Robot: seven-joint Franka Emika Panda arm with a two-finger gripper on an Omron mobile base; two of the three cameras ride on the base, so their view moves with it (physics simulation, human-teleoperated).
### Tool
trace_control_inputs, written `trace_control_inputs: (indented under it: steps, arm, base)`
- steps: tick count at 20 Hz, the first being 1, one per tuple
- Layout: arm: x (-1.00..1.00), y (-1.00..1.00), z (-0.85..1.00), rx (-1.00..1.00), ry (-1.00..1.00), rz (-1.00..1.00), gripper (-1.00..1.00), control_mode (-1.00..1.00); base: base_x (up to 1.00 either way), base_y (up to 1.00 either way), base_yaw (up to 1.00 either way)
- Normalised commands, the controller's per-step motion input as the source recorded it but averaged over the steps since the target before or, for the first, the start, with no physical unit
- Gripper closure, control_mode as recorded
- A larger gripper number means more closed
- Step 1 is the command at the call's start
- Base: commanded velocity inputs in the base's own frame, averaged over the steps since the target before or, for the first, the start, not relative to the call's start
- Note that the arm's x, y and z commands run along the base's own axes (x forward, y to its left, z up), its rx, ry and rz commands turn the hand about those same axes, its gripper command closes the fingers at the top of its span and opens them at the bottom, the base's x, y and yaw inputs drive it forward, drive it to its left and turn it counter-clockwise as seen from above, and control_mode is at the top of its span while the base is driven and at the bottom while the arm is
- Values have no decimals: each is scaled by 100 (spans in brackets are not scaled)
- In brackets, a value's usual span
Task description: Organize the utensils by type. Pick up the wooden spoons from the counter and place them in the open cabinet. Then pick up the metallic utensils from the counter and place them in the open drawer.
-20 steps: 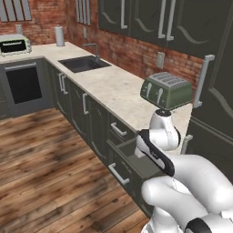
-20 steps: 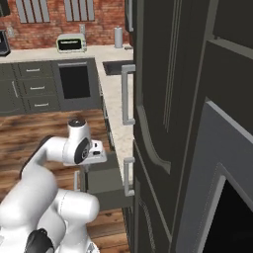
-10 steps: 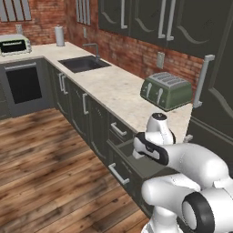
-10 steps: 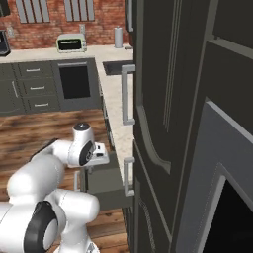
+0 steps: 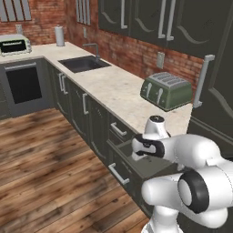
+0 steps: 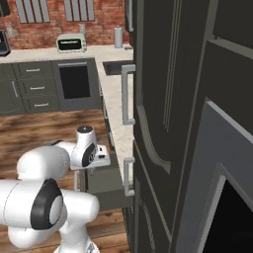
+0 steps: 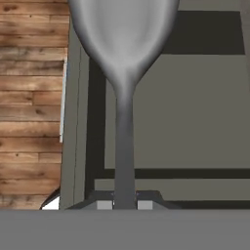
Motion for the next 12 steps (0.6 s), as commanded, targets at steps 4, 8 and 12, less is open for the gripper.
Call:
trace_control_inputs:
  steps: [4, 8, 12]
  arm:
    - [12, 0, -33, 0, 0, 3, 100, -100]
    - [7, 0, -22, 0, 0, 2, 100, -100]
    - [8, 0, -25, 0, 0, 1, 100, -100]
  base:
    - [0, 0, 0]
    - [0, 0, 0]
    - [0, 0, 0]
